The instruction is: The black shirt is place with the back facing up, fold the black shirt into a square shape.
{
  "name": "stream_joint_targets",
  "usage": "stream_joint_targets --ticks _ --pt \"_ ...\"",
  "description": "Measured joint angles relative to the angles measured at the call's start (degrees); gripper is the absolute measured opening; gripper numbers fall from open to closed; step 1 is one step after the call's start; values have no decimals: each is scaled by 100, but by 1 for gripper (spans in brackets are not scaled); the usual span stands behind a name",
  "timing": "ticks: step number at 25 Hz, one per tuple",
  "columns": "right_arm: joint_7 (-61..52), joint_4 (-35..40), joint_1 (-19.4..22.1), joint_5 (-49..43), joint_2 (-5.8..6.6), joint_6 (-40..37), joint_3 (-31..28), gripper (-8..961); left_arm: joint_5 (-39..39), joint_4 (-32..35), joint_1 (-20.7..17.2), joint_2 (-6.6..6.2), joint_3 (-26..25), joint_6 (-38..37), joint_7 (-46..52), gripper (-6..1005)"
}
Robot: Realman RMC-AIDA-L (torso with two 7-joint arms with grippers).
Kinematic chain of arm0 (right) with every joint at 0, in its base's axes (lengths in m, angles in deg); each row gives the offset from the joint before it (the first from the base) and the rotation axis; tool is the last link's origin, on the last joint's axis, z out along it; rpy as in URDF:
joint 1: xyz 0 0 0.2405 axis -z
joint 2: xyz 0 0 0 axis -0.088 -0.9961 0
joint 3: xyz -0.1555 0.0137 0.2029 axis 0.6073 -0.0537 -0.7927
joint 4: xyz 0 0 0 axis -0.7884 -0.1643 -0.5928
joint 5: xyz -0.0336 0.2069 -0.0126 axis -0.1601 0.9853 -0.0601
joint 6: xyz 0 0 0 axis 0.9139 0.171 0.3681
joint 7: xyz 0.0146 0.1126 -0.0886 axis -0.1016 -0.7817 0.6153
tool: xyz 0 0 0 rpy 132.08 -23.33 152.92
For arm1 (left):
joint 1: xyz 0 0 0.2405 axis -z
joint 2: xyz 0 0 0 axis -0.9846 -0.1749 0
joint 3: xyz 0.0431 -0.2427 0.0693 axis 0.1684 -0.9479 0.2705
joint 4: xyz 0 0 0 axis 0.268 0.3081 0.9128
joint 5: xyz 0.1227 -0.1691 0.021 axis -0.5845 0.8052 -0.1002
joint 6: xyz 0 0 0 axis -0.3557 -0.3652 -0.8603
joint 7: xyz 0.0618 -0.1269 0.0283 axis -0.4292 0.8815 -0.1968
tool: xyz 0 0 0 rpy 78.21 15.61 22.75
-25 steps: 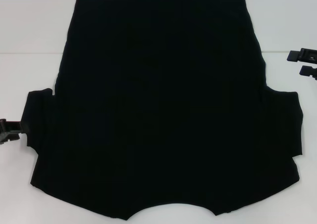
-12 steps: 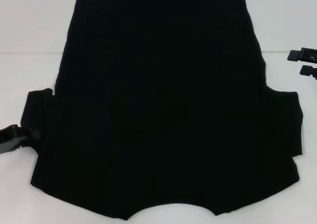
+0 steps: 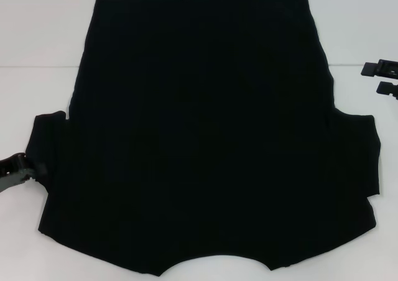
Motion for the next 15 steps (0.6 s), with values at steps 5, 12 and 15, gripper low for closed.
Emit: stream_joint_targets --ticks 5,12,15 --pt "0 0 0 8 0 -1 -3 803 0 15 2 -1 8 -40 -16 124" --pt "0 0 7 0 6 -1 -3 802 3 256 3 -33 -21 -102 51 13" --pt "0 0 9 -5 7 -1 -3 803 3 415 -7 -39 -34 -90 147 12"
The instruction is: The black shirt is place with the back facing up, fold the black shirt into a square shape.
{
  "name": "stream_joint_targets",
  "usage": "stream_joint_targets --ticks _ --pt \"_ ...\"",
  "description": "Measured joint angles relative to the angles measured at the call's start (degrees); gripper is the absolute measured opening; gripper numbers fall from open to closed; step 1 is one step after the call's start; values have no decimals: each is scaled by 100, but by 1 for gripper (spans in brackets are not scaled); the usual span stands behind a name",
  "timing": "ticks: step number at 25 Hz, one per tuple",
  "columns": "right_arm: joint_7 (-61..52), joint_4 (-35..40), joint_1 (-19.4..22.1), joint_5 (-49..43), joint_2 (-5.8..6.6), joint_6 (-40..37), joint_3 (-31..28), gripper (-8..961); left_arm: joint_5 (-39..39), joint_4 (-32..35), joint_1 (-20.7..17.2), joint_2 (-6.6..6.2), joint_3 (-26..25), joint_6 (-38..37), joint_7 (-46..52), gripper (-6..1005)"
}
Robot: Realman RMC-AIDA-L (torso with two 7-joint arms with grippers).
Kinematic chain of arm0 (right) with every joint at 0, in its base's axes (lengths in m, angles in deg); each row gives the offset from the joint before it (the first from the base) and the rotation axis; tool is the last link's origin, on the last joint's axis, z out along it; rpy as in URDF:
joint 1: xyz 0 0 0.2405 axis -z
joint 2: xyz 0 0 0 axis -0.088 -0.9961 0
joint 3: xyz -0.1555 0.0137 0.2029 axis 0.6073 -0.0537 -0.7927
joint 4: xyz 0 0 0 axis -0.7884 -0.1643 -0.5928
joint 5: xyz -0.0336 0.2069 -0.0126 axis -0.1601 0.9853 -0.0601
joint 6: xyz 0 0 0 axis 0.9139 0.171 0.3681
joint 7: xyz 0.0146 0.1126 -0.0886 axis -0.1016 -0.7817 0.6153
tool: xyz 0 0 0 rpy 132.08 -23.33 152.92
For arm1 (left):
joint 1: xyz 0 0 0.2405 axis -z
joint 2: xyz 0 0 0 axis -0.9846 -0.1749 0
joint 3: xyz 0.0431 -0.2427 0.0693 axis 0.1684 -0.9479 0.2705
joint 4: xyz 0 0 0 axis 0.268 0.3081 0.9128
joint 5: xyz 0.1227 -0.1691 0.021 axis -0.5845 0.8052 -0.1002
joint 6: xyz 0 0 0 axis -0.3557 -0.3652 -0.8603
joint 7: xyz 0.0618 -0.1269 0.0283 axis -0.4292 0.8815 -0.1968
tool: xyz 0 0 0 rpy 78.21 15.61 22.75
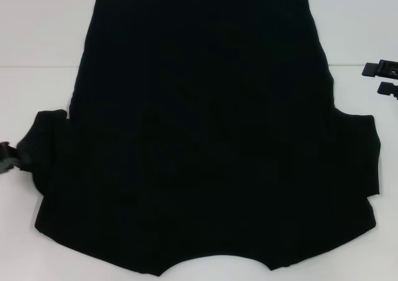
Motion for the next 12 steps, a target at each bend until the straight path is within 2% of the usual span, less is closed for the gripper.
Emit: stream_joint_targets --ticks 12 --pt "-19 -20 2 -10 33 -4 16 803 -221 431 8 -131 -63 288 339 12"
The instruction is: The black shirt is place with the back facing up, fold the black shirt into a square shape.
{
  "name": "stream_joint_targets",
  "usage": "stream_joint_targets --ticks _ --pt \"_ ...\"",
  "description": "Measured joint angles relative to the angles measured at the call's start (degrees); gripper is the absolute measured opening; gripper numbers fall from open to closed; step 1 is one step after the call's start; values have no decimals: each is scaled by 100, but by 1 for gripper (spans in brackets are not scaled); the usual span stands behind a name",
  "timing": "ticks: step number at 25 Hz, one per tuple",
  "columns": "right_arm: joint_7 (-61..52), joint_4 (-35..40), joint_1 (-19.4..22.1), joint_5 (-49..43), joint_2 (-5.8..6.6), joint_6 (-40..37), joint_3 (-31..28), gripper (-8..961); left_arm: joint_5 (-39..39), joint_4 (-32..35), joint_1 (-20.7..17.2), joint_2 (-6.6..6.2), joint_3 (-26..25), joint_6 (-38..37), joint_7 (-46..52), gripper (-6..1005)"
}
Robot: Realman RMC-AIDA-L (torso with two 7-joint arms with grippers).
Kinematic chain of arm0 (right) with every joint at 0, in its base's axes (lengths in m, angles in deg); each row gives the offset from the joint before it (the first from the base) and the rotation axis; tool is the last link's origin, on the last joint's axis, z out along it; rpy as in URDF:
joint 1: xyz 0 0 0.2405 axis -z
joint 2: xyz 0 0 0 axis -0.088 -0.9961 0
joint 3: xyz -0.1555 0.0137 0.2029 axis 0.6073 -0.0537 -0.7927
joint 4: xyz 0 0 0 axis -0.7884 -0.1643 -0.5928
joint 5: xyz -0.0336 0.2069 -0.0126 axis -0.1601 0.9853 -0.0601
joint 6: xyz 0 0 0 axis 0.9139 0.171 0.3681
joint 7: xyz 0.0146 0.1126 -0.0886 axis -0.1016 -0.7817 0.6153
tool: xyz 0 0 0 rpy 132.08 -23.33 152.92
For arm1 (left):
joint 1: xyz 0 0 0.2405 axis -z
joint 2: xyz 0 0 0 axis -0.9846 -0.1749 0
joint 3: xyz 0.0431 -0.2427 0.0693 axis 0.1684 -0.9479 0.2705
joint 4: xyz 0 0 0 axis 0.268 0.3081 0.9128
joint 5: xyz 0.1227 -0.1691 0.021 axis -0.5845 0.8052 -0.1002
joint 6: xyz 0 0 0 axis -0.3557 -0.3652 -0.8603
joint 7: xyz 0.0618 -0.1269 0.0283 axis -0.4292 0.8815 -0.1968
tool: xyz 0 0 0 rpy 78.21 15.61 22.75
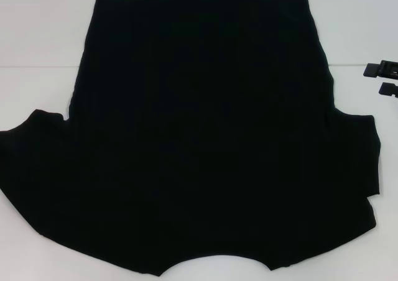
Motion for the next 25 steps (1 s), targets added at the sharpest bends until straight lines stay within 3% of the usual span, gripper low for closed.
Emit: stream_joint_targets --ticks 8,12,19,25 --pt "-38 0 5 0 4 -4 27 802 -144 24 268 -52 170 -453 -8 14" --pt "-38 -3 6 0 3 4 14 804 -109 25 453 -52 553 -825 -5 14" --pt "-37 -15 0 0 3 37 36 802 -111 25 894 -43 1420 -921 91 17" --pt "-32 -25 -3 1 3 54 38 803 -99 39 1099 126 2749 -811 -122 22"
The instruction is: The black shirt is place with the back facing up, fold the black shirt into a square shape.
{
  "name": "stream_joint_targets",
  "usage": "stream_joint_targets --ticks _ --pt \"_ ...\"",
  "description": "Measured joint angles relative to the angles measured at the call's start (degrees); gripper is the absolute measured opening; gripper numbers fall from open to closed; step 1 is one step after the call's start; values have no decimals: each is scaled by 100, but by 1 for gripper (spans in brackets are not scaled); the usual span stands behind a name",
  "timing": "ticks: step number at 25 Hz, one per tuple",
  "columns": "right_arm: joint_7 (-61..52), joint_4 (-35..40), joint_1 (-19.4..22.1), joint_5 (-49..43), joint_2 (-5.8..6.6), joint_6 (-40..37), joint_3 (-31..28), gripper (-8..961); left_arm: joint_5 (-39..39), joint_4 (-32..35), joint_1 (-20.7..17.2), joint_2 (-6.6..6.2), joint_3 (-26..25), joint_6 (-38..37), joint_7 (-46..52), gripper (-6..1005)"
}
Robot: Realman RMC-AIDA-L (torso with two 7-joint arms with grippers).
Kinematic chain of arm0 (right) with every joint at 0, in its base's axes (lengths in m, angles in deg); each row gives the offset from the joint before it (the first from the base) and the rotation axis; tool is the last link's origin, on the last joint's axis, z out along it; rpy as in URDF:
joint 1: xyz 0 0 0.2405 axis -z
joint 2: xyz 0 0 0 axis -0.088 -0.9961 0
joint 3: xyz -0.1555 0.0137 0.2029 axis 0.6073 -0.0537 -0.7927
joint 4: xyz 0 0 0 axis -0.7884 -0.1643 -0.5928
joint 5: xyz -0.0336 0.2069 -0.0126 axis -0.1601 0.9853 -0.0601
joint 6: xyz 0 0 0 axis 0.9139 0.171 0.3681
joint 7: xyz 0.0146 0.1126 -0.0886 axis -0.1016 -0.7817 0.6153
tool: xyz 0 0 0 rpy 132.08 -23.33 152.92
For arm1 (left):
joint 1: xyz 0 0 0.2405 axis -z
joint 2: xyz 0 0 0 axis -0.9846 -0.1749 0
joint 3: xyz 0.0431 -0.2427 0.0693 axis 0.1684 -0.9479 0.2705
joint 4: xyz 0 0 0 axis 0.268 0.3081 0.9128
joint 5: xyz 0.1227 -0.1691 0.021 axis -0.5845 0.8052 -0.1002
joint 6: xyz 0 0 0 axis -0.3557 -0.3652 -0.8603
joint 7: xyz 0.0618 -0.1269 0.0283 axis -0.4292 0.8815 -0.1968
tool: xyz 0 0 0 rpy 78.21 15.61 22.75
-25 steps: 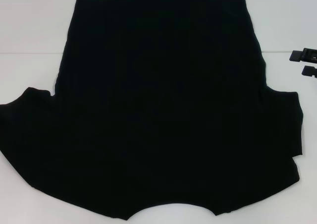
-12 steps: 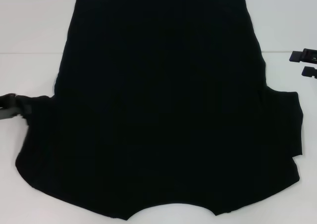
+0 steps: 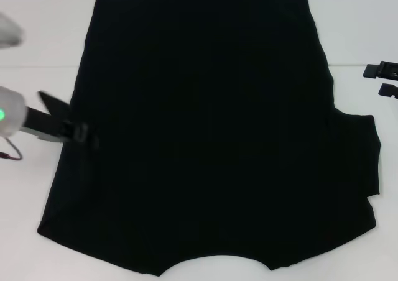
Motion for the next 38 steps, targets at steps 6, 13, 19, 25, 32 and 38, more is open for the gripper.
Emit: stream_joint_targets --ticks 6,13,19,25,32,38 --pt "-2 -11 0 -17 5 74 -1 804 -88 330 -74 295 992 -22 -278 27" --pt "-2 -4 0 -156 8 81 -10 803 341 792 -376 324 710 -401 -577 33" --pt "-2 37 4 -303 46 -99 -4 798 605 645 -458 97 -688 -820 -460 172" --pt "-75 113 -26 -1438 303 -1003 0 781 954 35 -567 -101 -1365 -1791 -1124 402" --pt "-509 438 72 -2218 363 -1682 -42 761 957 5 -688 -29 -1401 -1623 -1167 446" --pt "-624 406 80 -2405 310 -1614 -13 744 961 -118 -599 -11 -1402 -1485 -1131 442"
